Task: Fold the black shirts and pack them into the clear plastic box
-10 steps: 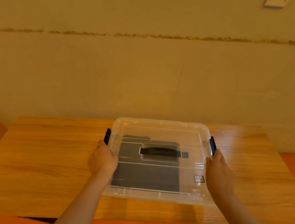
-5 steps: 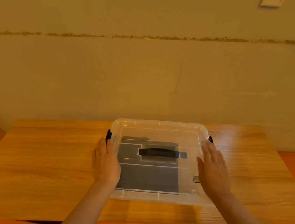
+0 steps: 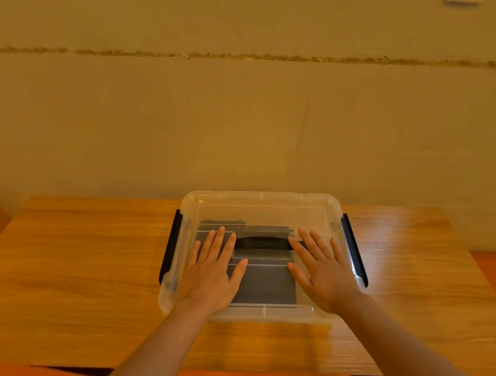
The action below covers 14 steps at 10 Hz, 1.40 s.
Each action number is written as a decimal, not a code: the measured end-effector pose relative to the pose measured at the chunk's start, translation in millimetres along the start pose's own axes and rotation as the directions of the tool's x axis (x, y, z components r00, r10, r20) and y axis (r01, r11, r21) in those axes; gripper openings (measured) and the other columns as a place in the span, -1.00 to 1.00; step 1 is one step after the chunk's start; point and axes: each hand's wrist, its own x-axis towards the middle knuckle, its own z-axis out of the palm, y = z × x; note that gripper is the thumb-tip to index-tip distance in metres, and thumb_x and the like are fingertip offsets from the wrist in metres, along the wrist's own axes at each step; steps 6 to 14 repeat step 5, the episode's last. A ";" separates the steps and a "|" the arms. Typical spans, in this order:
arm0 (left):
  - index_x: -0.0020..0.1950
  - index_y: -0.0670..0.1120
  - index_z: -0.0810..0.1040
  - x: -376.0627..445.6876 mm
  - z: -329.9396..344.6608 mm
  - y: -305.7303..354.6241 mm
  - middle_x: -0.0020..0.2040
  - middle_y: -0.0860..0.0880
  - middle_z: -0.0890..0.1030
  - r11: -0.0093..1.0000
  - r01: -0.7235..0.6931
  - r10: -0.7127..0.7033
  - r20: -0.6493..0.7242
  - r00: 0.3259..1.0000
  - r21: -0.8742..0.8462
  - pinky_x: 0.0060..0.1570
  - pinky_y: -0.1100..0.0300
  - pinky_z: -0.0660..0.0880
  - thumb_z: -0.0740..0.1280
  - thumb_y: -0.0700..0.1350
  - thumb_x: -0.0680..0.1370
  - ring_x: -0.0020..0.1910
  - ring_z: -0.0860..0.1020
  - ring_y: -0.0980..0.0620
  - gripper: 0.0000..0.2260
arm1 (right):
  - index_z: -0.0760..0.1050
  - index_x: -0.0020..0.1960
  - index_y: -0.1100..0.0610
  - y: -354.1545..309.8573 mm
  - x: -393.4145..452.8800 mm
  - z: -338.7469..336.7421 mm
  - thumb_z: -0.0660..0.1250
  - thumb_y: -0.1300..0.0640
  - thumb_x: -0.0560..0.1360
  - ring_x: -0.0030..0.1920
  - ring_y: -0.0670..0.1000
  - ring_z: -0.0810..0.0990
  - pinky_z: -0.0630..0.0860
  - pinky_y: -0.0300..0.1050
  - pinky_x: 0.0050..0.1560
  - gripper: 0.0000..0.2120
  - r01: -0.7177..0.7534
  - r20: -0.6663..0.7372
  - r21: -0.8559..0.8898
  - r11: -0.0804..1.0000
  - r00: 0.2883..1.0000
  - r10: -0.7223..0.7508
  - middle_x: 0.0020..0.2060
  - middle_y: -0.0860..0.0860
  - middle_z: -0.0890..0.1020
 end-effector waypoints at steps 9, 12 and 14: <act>0.50 -0.04 0.27 17.7 -64.4 -14.2 0.48 -0.02 0.32 0.992 -0.118 0.117 -0.009 0.993 -0.044 0.40 0.07 0.25 0.07 0.21 0.62 0.45 0.27 -0.02 -0.48 | 0.27 0.47 0.03 -20.0 19.8 -55.0 0.03 -0.19 0.61 0.45 0.05 0.28 0.21 -0.04 0.42 -0.49 0.088 0.051 0.043 0.995 0.995 -0.090 0.47 0.01 0.31; 0.50 -0.04 0.27 17.7 -64.4 -14.2 0.48 -0.02 0.32 0.992 -0.118 0.117 -0.009 0.993 -0.044 0.40 0.07 0.25 0.07 0.21 0.62 0.45 0.27 -0.02 -0.48 | 0.27 0.47 0.03 -20.0 19.8 -55.0 0.03 -0.19 0.61 0.45 0.05 0.28 0.21 -0.04 0.42 -0.49 0.088 0.051 0.043 0.995 0.995 -0.090 0.47 0.01 0.31; 0.50 -0.04 0.27 17.7 -64.4 -14.2 0.48 -0.02 0.32 0.992 -0.118 0.117 -0.009 0.993 -0.044 0.40 0.07 0.25 0.07 0.21 0.62 0.45 0.27 -0.02 -0.48 | 0.27 0.47 0.03 -20.0 19.8 -55.0 0.03 -0.19 0.61 0.45 0.05 0.28 0.21 -0.04 0.42 -0.49 0.088 0.051 0.043 0.995 0.995 -0.090 0.47 0.01 0.31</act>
